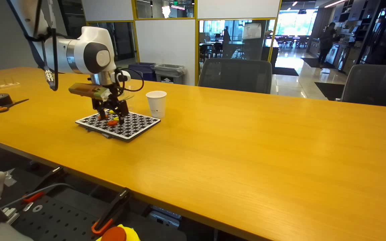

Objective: Put the orange rings inside the white cup and the yellow rings inside the clear cup

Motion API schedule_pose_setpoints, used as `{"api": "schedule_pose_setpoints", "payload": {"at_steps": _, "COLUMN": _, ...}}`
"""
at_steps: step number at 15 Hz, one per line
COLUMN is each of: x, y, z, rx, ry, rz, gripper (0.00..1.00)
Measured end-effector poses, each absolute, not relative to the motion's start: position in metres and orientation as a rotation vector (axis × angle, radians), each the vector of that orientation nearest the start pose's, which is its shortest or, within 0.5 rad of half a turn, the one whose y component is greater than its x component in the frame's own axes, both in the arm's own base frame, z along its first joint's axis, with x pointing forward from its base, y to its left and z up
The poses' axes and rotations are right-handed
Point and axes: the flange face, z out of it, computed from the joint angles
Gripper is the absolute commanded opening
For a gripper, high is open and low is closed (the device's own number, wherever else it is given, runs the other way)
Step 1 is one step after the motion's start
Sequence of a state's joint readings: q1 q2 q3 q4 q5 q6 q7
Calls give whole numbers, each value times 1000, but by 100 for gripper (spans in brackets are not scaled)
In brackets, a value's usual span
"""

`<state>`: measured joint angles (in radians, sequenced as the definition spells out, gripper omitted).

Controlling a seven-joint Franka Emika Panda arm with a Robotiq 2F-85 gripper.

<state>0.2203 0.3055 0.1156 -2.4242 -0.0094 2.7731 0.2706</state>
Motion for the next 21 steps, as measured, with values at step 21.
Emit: {"api": "schedule_pose_setpoints", "payload": {"at_steps": 21, "x": 466, "y": 160, "z": 186, "rx": -3082, "ry": -32, "rz": 8, "gripper": 100}}
